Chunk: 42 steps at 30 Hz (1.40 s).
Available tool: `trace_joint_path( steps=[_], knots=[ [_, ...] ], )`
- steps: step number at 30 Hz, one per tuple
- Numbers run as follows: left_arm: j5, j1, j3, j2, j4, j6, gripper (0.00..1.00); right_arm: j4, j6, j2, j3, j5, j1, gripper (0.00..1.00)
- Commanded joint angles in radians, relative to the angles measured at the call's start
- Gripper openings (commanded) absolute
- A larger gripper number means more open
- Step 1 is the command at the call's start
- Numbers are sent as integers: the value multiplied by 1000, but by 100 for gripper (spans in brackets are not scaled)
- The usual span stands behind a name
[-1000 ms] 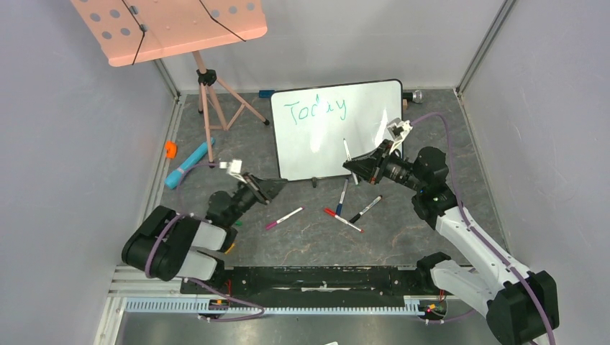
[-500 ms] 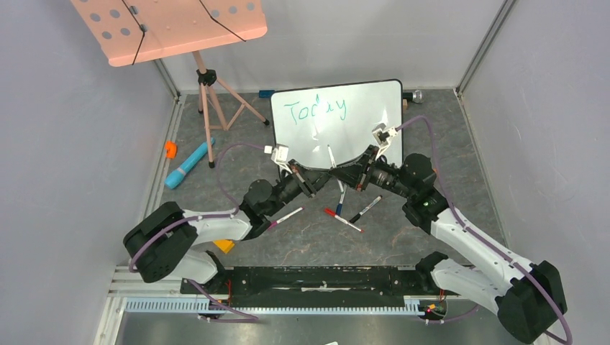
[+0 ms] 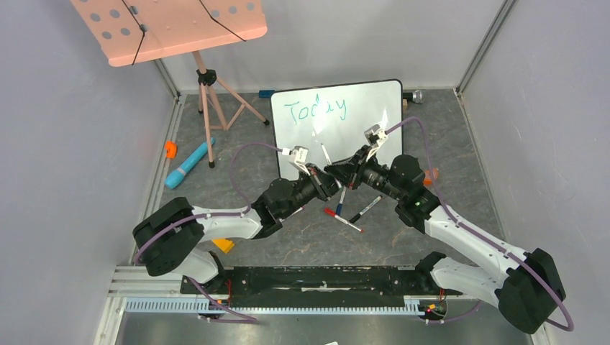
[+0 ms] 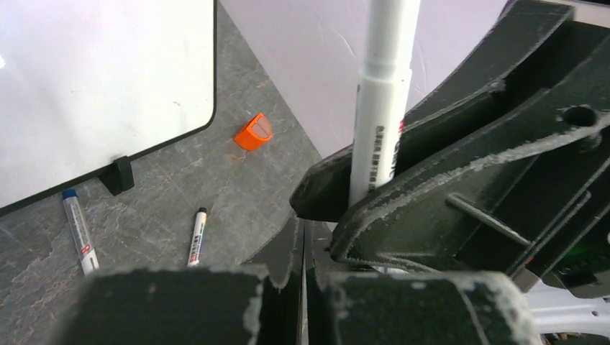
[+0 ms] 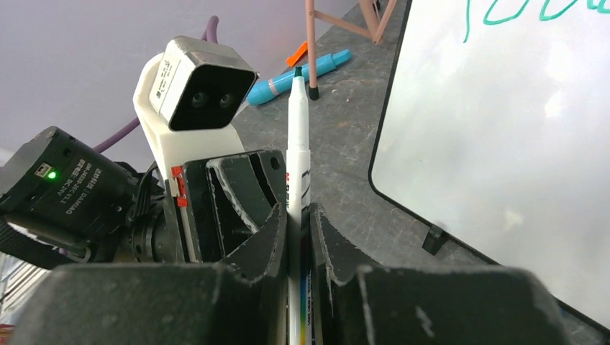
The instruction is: Write a sentence on the whiteboard
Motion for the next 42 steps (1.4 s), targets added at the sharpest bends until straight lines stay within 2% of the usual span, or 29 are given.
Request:
trace_joint_path(
  steps=[1,5,9,10,13,14,16,18,21,25,29,36,37,40,42],
  knots=[
    [-70,-53,87,-8,6,-24,2,-18,-67,22,27,53,38,0],
    [-97,-61,89,-27,-29,-29,2,-54,-75,10,38,76,37,0],
    [-151,-53,-22,-128,-47,8,2,-193,-112,-12,101,141,22,0],
    [-149,-48,-45,-161,-71,24,10,-220,-116,-13,114,126,9,0],
    [-141,-22,-93,-297,-195,54,50,-278,-114,-4,141,49,-33,0],
    [-132,-12,-111,-347,-219,58,58,-283,-111,-4,138,14,-43,0],
    [-106,24,-145,-431,-241,50,66,-289,-104,-1,131,-48,-63,0],
    [-56,75,-156,-501,-275,13,68,-287,-104,1,119,-109,-67,0],
    [49,147,-148,-517,-252,-51,73,-262,-106,9,106,-202,-67,0],
    [159,182,-108,-451,-187,-112,74,-229,-90,0,95,-267,-67,0],
    [193,187,-92,-377,-109,-152,71,-224,-71,1,105,-294,-67,0],
    [246,187,-60,-293,-13,-193,70,-223,-63,9,111,-306,-67,0],
    [251,187,-57,-287,-8,-193,69,-224,-63,8,110,-308,-67,0],
    [249,187,-47,-279,-7,-192,54,-225,-62,10,110,-323,-66,0],
    [251,187,-42,-275,-21,-187,47,-224,-61,10,112,-329,-67,0]
  ],
)
